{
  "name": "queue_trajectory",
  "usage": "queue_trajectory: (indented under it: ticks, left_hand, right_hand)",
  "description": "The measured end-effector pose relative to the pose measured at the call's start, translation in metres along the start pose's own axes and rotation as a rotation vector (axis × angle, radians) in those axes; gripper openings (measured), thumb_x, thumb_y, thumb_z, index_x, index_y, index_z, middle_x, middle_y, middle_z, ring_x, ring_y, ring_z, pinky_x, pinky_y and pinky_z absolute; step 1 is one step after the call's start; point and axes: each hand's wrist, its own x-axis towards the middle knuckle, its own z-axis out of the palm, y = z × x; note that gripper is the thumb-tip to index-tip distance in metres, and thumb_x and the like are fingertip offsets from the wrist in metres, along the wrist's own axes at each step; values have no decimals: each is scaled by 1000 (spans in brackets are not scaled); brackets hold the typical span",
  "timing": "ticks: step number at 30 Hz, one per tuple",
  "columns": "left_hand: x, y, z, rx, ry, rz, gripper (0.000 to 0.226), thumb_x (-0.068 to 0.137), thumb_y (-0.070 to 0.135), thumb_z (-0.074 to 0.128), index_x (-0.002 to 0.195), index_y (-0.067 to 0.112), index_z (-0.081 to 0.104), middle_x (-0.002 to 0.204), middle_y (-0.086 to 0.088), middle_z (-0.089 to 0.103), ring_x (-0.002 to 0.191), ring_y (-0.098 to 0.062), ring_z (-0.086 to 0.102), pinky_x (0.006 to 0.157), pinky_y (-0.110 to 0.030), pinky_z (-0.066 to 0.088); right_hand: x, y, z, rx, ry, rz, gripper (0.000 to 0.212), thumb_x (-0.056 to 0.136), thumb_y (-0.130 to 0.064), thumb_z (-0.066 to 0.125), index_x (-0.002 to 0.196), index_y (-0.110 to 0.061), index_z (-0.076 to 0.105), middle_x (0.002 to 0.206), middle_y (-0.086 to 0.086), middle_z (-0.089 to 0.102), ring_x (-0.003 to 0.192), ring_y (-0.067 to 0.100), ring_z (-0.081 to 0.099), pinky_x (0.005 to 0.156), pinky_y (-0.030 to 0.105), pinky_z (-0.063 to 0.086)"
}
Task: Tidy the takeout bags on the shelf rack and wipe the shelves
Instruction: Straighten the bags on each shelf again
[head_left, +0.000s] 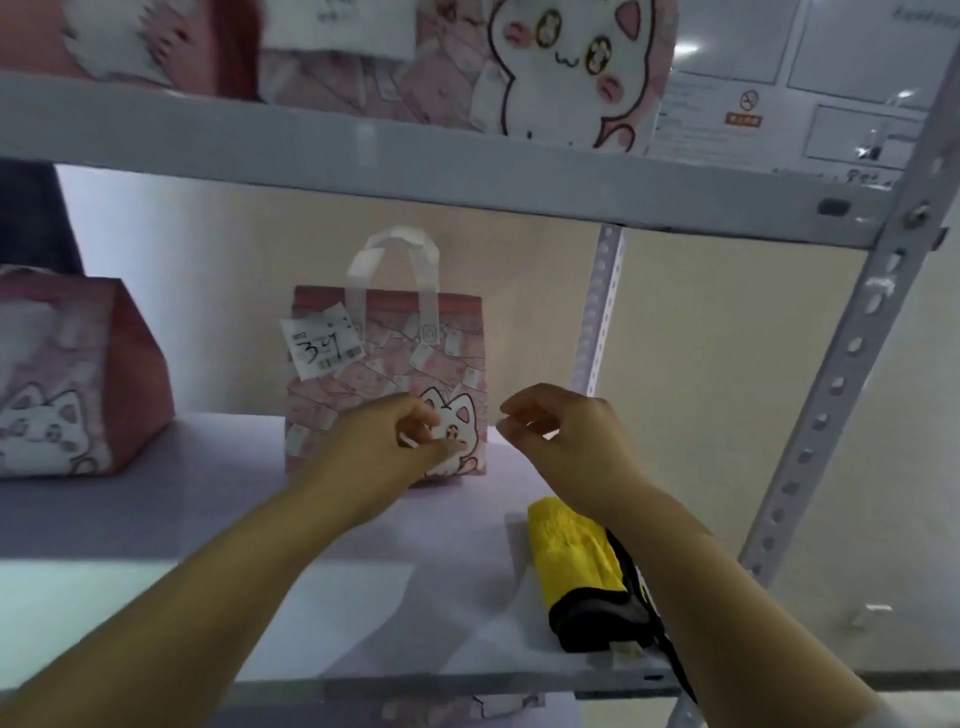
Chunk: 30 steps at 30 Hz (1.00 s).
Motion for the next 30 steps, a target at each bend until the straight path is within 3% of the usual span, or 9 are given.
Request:
queue_trajectory:
  ticks: [8, 14, 22, 30]
  left_hand:
    - [-42, 16, -92, 62, 78, 187, 12, 76, 36, 71, 87, 36, 64, 81, 14, 66, 73, 2, 61, 59, -11, 46]
    - [-82, 25, -160, 161, 65, 340, 8, 75, 45, 67, 77, 45, 58, 78, 21, 64, 77, 13, 57, 56, -4, 45]
    - [-120, 41, -241, 241, 149, 457, 13, 77, 42, 67, 86, 34, 64, 80, 17, 65, 74, 4, 61, 61, -8, 45]
    - [-112, 56, -274, 285, 203, 499, 17, 81, 41, 65, 93, 29, 63, 83, 15, 63, 76, 2, 59, 68, -17, 49]
  right_hand:
    - [-14, -92, -6, 32, -57, -250, 9, 86, -33, 62, 93, -32, 68, 73, -26, 61, 73, -6, 59, 63, 7, 46]
    - [-32, -165, -11, 121, 75, -389, 7, 84, -22, 67, 88, -26, 71, 72, -19, 66, 67, 3, 63, 61, 13, 50]
    - [-44, -250, -22, 135, 111, -409, 8, 85, -19, 64, 83, -24, 69, 72, -12, 69, 67, 2, 64, 66, 15, 52]
    - [-33, -283, -40, 29, 201, -318, 11, 84, -24, 63, 77, -32, 65, 71, -12, 68, 66, 2, 64, 69, 19, 54]
